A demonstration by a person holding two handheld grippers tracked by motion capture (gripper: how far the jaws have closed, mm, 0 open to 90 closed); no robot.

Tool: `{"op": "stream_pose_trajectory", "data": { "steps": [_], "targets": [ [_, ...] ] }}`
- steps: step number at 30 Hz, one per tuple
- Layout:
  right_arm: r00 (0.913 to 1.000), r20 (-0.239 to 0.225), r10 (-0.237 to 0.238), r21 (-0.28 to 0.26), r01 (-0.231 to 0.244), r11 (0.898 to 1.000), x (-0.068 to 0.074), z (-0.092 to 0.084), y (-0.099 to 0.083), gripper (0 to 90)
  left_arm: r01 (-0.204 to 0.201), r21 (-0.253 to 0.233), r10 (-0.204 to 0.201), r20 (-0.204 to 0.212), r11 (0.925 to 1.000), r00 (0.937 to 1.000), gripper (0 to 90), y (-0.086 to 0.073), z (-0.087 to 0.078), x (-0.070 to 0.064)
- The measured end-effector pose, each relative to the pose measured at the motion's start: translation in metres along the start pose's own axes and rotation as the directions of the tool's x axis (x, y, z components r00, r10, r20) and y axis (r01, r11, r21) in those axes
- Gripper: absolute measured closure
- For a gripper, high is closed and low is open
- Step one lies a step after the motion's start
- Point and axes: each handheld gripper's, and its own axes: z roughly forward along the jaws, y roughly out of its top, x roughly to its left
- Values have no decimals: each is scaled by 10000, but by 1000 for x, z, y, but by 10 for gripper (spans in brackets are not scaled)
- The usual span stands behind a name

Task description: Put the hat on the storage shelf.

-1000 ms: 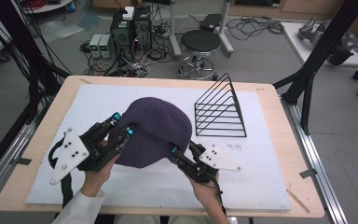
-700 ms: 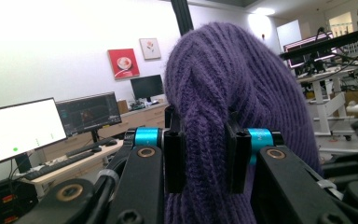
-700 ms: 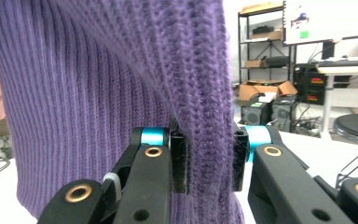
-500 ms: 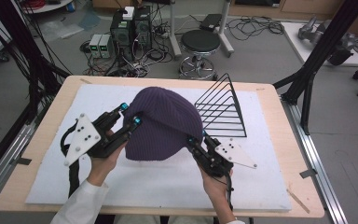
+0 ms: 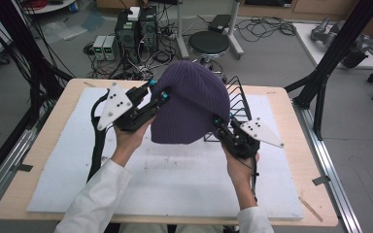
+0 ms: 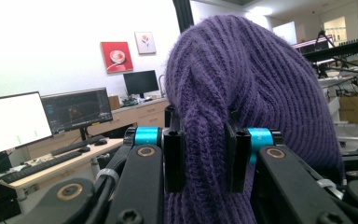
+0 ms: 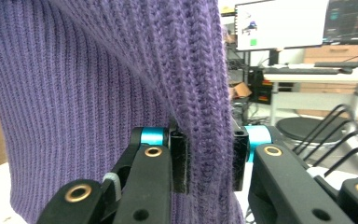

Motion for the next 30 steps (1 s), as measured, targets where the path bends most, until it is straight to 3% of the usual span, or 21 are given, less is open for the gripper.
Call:
{"op": "stream_pose_trajectory", "data": {
  "steps": [9, 20, 30],
  "targets": [
    [9971, 700, -302, -253, 320, 9992, -24, 11, 16, 781, 171, 244, -158, -522, 9996, 9985, 743, -6, 38, 9],
    [9835, 1616, -819, -160, 856, 9962, -48, 17, 40, 785, 187, 27, -186, -309, 9998, 9993, 743, 1, 78, 13],
    [9687, 2334, -846, -354, 954, 9948, -63, 14, 44, 789, 124, -16, -125, -159, 9999, 9998, 741, 4, 98, 3]
  ]
}}
